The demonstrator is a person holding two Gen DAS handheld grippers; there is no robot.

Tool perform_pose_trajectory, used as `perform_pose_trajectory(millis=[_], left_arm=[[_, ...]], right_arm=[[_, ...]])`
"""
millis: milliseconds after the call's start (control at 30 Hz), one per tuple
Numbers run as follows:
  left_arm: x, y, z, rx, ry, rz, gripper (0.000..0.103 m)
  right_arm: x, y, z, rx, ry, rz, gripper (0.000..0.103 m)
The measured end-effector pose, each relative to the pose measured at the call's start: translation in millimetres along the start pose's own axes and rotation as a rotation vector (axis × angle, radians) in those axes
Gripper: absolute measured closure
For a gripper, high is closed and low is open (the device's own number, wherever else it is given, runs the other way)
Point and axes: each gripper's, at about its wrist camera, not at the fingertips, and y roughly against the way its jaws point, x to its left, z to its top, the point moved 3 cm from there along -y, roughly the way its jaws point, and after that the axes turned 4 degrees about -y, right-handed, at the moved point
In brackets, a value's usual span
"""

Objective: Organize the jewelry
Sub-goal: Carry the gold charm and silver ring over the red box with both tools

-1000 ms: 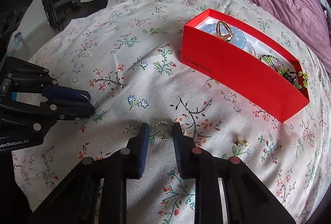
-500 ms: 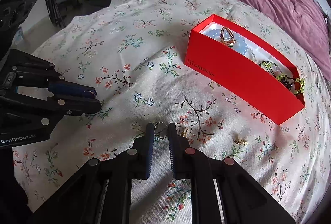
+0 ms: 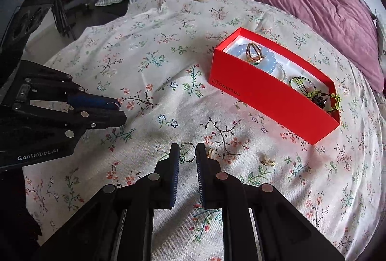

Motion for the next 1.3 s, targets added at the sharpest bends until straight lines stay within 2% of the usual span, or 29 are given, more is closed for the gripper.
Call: perform_pose_trajectory(millis=[300,900,1067,1300], left_arm=[[0.6,9.3,18.7,-0.044,0.015,0.022,0.091],[-13.3,14.4,70.9,-0.129,0.062,0.053,0.091],[-19.6,14.6,90.7,-0.179,0.078,0.036,0.091],[-41.3,6.2,118.3,-0.241,0.051,-0.01,0.091]], right_arm=[[-7.9,18.7,7.3,-0.029,-0.032,-0.024,0.088],[-58.6,55.8,31.2,-0.081,-0.19,-0.093,0.088],[-80.5,58.3,39.1,-0.096,-0.249,-0.102,0.088],[-104.8,56.8,51.7,-0.142,-0.281,-0.083,0.088]])
